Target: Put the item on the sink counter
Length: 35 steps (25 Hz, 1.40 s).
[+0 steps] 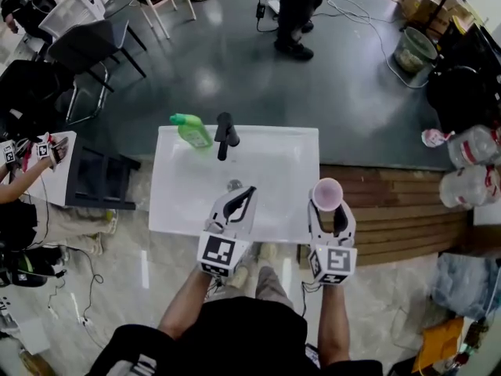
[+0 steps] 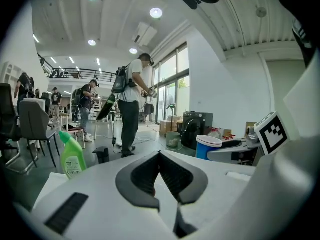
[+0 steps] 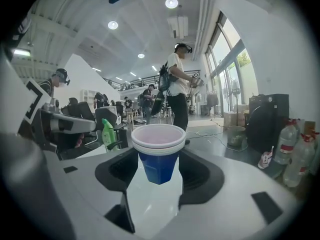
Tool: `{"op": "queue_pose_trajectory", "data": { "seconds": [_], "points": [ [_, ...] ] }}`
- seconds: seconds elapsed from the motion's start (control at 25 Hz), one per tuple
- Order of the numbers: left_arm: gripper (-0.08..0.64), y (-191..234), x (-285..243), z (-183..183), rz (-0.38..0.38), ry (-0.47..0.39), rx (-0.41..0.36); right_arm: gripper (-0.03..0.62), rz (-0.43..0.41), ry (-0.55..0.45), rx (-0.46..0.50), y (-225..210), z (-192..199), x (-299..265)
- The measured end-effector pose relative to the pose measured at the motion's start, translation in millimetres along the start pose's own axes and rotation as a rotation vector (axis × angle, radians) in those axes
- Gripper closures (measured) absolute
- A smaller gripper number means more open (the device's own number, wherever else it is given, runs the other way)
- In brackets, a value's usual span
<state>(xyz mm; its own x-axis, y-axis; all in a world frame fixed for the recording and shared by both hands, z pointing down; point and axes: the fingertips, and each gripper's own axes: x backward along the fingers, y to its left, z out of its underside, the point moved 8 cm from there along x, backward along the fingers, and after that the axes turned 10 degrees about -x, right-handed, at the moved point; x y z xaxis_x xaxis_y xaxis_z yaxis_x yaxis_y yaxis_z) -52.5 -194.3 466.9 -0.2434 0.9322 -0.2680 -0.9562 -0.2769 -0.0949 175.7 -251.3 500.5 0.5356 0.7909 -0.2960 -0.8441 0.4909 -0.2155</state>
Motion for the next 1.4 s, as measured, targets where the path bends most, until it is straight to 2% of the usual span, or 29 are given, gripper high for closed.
{"op": "queue_pose_trajectory", "data": {
  "seconds": [0.84,1.16,1.4],
  "points": [
    [0.558,13.5,-68.7,45.3,-0.041,0.119,0.077,0.337,-0.083,0.130,0.007,-39.3,43.3,-95.8],
    [0.558,21.2,-89.4,58.9,-0.058,0.134,0.088,0.337,-0.109,0.163,0.007,-48.1,63.6,-125.4],
    [0.558,20.9,-97.6,73.8,-0.052,0.175,0.110,0.337,-0.115,0.177,0.013,-52.5,73.2,-140.2]
  ]
}}
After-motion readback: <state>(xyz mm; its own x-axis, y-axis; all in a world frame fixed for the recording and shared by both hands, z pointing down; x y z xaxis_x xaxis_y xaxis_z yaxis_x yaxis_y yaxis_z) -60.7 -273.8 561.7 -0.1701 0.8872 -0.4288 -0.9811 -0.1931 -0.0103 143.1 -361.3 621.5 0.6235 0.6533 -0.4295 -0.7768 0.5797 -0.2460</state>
